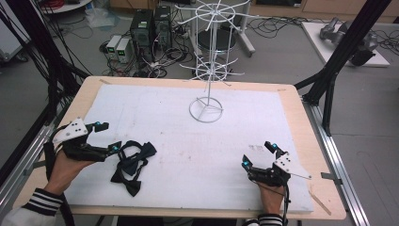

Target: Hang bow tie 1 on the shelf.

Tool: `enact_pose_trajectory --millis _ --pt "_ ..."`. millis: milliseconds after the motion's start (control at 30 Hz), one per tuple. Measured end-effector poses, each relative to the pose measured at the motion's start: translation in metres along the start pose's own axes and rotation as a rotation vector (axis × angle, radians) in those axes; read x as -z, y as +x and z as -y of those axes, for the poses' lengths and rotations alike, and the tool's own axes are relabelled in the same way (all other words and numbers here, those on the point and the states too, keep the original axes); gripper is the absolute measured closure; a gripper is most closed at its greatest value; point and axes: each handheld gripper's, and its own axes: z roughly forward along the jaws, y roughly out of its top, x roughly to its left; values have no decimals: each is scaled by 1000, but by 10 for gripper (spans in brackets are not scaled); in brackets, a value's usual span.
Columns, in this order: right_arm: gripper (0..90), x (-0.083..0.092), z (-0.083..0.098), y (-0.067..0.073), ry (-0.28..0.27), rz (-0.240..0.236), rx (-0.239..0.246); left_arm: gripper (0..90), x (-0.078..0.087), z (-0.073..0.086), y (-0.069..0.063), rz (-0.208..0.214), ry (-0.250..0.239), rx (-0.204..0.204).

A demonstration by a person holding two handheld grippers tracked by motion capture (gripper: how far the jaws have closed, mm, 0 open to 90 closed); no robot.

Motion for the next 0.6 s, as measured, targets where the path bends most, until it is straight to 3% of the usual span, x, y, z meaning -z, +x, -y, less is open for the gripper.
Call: enact_pose_trajectory --millis 167,200,233,600 --pt "13 0 0 0 -1 0 1 129 -5 -11 1 46 96 -17" --pt "14 0 0 0 -1 0 -1 129 -5 -11 1 46 96 -17" --pt "14 0 0 -1 -6 2 9 129 -7 -14 1 58 129 -30" --pt "14 0 0 0 -2 0 -2 131 -19 -22 1 125 239 -94"
